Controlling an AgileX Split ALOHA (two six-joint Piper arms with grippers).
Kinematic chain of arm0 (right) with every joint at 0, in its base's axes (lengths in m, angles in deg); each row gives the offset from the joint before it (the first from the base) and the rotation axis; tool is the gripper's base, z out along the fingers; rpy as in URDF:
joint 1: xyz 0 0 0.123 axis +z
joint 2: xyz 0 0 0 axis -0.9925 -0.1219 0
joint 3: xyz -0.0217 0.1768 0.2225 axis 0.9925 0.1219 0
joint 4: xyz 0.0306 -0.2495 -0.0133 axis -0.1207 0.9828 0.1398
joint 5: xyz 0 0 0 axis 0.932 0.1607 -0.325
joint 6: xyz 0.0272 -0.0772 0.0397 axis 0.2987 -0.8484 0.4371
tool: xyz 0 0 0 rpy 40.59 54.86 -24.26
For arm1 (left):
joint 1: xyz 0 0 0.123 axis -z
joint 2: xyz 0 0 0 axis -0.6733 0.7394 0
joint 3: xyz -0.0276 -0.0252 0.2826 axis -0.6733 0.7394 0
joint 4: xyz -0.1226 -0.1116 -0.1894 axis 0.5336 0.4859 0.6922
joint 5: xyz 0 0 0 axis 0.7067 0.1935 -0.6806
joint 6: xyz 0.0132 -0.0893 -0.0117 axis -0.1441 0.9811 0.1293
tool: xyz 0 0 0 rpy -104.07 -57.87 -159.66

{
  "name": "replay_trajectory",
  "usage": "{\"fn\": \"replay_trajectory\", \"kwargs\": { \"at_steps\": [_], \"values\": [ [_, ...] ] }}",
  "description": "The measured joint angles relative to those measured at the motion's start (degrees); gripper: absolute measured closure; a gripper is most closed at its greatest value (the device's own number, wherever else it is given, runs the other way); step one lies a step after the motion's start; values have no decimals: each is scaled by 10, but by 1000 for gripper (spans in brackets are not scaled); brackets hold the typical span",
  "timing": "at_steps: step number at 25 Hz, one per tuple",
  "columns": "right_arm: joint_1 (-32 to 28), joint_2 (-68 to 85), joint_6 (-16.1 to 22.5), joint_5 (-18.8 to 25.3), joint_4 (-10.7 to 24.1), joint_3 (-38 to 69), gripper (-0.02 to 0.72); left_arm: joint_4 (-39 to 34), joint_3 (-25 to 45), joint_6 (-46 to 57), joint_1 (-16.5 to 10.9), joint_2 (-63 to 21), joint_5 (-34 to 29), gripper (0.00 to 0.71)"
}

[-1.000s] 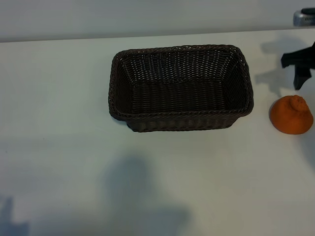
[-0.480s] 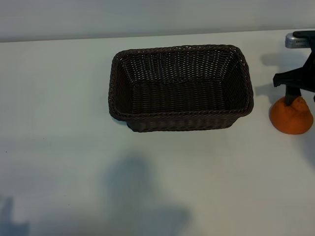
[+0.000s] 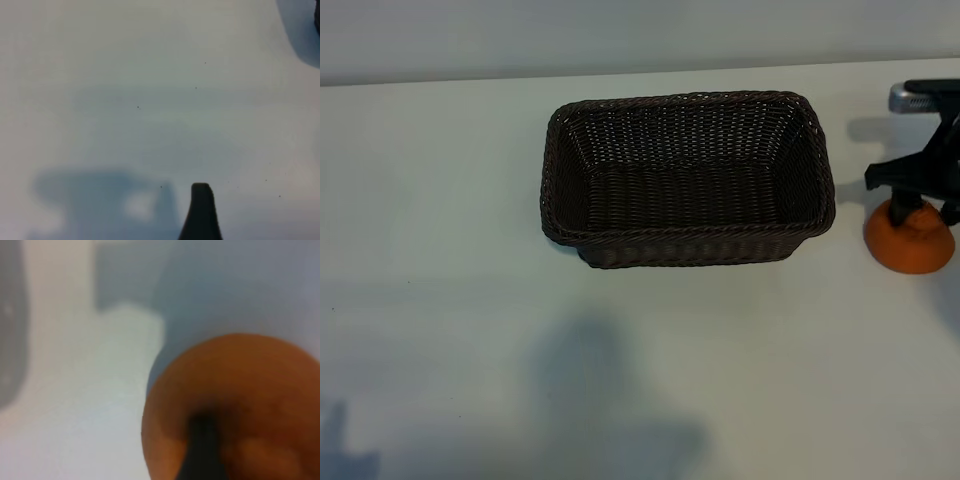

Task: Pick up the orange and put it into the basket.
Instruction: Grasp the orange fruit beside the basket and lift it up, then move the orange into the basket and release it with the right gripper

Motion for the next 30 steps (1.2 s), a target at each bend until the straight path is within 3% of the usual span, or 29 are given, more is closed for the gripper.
{"fn": "replay_trajectory", "kwargs": {
  "at_steps": [2,6,8,20,30],
  "values": [
    [0,-5,-6,1,-10,-1,271,0,0,0,0,0,0,135],
    [0,-5,-8,5,-18,-3,545,0,0,-1,0,0,0,135],
    [0,-5,-8,9,-20,-5,613,0,0,-1,0,0,0,135],
    [-1,73,-18,52,-21,-12,629,0,0,-1,0,0,0,135],
    [-1,153,-18,196,-19,-166,631,0,0,-1,0,0,0,135]
  ]
}}
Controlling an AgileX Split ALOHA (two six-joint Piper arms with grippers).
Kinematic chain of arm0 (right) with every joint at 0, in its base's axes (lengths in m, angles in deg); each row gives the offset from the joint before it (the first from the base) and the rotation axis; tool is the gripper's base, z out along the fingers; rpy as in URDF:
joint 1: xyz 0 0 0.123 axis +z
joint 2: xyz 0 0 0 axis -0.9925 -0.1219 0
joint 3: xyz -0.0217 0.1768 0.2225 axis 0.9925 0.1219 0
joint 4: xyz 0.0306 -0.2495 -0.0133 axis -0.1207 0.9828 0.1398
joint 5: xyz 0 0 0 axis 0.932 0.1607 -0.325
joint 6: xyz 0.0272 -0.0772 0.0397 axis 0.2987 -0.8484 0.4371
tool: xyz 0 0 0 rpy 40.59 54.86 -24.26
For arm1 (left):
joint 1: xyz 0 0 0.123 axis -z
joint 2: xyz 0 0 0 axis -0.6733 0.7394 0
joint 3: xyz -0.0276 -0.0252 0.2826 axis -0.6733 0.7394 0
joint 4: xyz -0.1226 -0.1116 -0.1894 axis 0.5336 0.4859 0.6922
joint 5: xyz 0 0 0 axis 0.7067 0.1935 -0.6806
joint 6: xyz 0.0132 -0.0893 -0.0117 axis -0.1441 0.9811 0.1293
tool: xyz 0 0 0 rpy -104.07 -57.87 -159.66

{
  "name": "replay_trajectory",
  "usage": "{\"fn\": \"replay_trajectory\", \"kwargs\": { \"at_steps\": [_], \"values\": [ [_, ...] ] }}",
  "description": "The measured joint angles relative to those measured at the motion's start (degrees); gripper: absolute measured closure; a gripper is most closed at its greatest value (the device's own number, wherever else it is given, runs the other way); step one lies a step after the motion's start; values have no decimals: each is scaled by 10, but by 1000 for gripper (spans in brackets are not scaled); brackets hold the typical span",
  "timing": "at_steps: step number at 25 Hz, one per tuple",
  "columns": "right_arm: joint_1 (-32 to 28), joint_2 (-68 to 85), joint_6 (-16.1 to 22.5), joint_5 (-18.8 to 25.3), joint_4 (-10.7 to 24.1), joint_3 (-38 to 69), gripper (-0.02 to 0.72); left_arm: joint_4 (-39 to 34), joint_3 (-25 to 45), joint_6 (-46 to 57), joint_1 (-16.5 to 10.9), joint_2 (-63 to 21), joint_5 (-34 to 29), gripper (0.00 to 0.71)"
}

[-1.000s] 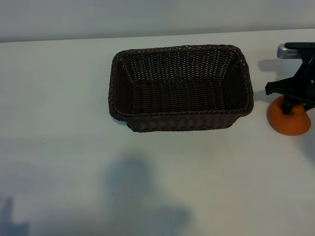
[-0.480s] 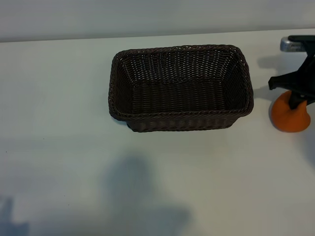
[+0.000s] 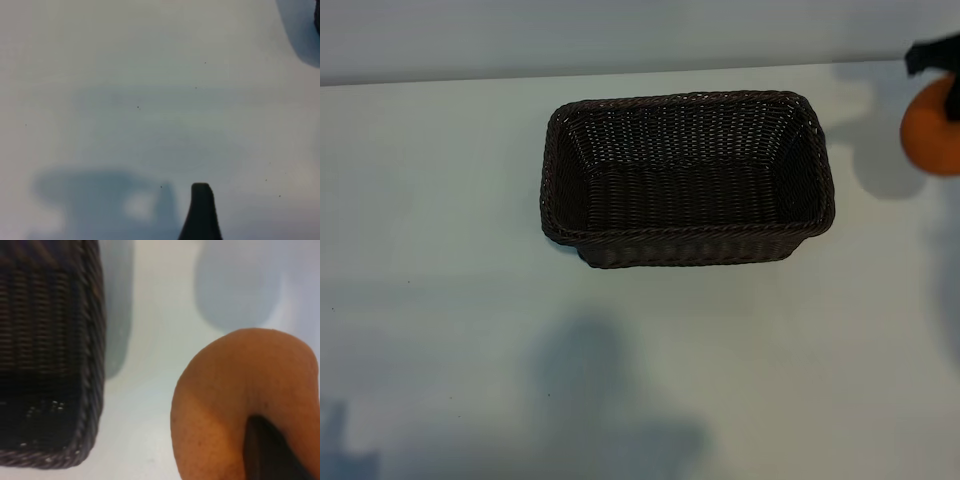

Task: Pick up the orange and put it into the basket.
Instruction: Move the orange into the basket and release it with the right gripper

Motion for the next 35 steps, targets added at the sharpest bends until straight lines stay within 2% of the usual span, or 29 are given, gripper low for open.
{"fn": "replay_trajectory", "kwargs": {
  "at_steps": [4,10,15,22,28,35],
  "values": [
    [0,0,-5,23,-4,-34,631,0,0,0,0,0,0,135],
    [9,0,-6,31,-49,-40,631,0,0,0,0,0,0,135],
    [72,0,-6,29,-49,-40,631,0,0,2,0,0,0,135],
    [180,-8,0,-1,-53,-48,631,0,0,1,0,0,0,135],
    [220,-63,13,10,-50,-112,631,0,0,1,0,0,0,135],
    [238,-152,13,24,-41,-193,631,0,0,1,0,0,0,135]
  ]
}}
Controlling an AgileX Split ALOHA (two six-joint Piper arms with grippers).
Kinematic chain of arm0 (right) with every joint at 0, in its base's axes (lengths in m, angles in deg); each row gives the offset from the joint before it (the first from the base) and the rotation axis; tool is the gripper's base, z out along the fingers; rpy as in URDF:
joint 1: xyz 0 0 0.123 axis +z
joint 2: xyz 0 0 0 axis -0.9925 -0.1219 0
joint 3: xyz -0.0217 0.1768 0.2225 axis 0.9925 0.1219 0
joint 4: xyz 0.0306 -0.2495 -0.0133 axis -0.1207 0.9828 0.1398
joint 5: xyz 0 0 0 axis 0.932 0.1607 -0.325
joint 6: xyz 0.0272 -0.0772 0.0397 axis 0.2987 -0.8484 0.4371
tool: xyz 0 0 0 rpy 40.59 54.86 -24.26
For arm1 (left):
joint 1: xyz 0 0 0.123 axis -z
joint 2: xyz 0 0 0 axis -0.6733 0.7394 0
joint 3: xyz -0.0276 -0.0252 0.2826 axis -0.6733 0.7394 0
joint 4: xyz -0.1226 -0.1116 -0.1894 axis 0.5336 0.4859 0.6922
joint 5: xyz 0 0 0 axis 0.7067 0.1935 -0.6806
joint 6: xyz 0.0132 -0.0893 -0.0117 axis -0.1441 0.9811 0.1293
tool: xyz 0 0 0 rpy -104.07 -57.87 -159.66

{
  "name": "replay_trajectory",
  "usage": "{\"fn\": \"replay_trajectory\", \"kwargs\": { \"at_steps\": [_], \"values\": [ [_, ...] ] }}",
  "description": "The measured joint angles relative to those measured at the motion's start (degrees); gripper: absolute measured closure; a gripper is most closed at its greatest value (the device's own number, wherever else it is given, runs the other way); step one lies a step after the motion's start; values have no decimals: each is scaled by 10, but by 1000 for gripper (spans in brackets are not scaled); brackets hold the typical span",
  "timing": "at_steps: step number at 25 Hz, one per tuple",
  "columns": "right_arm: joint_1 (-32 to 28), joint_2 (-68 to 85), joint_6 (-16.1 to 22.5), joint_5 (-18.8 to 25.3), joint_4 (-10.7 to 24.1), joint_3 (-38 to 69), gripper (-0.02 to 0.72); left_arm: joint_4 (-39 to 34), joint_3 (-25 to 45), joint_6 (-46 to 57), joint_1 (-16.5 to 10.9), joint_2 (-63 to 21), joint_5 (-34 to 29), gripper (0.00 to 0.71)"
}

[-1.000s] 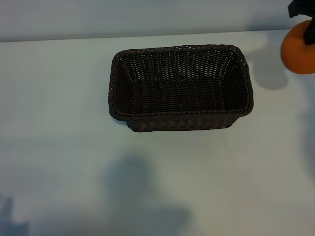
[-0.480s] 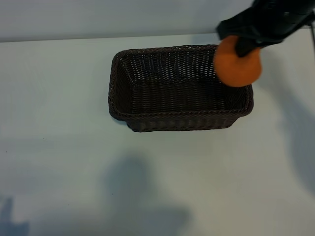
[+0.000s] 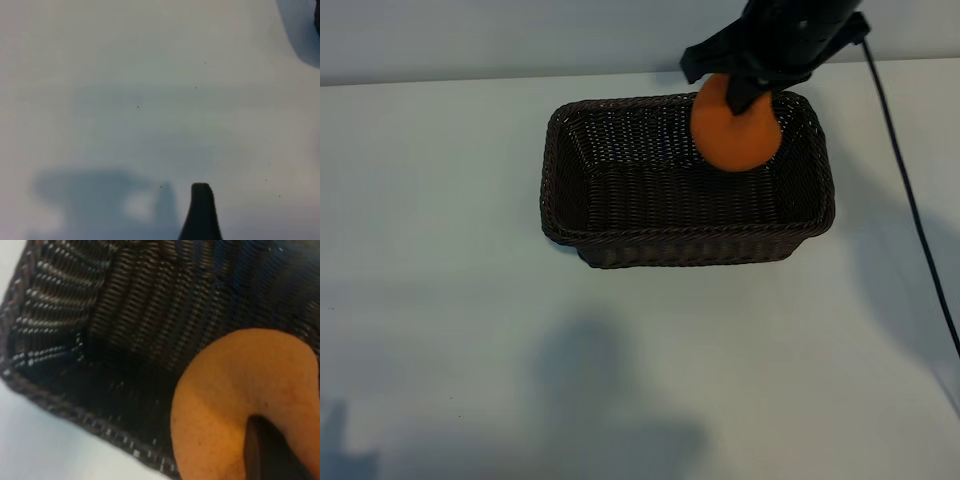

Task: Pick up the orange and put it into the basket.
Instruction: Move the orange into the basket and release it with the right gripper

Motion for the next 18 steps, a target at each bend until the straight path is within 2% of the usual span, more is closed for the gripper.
{"fn": "replay_trajectory", "kwargs": {
  "at_steps": [5,18],
  "values": [
    [1,-66,-2,-4,17,-21,631,0,0,0,0,0,0,135],
    [1,-171,-3,-8,19,-26,631,0,0,-1,0,0,0,135]
  ]
}}
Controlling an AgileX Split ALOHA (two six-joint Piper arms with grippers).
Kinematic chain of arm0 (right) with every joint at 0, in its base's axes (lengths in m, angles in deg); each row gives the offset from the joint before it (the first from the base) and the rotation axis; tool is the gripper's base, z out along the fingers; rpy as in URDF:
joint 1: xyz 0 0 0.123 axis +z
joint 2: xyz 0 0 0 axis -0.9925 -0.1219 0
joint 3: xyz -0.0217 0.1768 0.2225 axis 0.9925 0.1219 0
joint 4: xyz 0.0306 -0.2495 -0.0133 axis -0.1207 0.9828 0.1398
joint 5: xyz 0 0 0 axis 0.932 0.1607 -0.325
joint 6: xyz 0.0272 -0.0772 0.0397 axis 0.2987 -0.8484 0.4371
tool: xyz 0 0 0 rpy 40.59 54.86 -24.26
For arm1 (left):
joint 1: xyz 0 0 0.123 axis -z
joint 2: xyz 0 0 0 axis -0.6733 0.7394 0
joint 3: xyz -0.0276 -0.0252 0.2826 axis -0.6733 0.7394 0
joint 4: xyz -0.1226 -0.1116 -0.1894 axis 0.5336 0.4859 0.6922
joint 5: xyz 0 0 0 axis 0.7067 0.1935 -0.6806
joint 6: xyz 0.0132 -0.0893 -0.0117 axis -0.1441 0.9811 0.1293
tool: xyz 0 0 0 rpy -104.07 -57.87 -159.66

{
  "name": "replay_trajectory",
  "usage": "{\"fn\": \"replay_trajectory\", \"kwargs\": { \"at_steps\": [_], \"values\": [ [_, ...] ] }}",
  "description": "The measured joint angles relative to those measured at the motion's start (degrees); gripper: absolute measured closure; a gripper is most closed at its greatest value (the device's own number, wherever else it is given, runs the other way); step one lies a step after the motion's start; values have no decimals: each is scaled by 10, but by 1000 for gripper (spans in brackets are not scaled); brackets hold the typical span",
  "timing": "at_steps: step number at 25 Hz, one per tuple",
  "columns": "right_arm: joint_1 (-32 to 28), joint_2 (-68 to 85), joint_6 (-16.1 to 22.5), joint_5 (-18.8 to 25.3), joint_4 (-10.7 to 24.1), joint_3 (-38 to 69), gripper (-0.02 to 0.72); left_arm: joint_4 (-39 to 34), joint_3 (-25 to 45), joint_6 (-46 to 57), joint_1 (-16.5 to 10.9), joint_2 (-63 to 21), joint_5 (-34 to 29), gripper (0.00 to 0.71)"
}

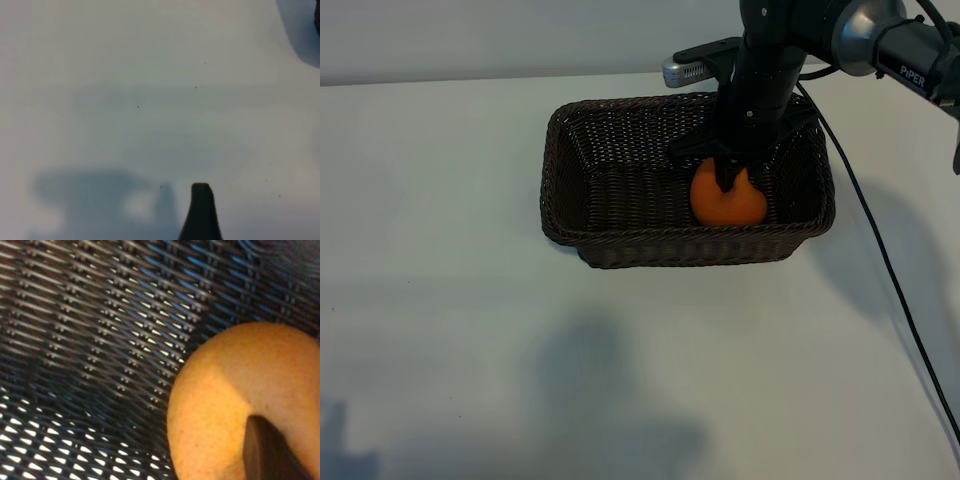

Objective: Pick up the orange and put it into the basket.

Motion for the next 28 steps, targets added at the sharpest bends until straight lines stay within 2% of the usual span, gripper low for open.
{"fn": "replay_trajectory", "kwargs": {
  "at_steps": [4,7,8,14,16,19,22,26,28],
  "values": [
    [0,0,0,5,0,-6,615,0,0,-1,0,0,0,135],
    [0,0,0,12,5,-8,542,0,0,-1,0,0,0,135],
    [0,0,0,14,6,-8,503,0,0,-1,0,0,0,135],
    [0,3,0,25,7,-8,134,0,0,-1,0,0,0,135],
    [0,8,0,27,6,-11,62,0,0,-1,0,0,0,135],
    [0,20,0,38,6,-24,46,0,0,-1,0,0,0,135],
    [0,28,1,42,6,-52,69,0,0,-1,0,0,0,135],
    [0,40,8,43,32,-99,107,0,0,-1,0,0,0,135],
    [0,48,17,43,61,-115,110,0,0,-1,0,0,0,135]
  ]
}}
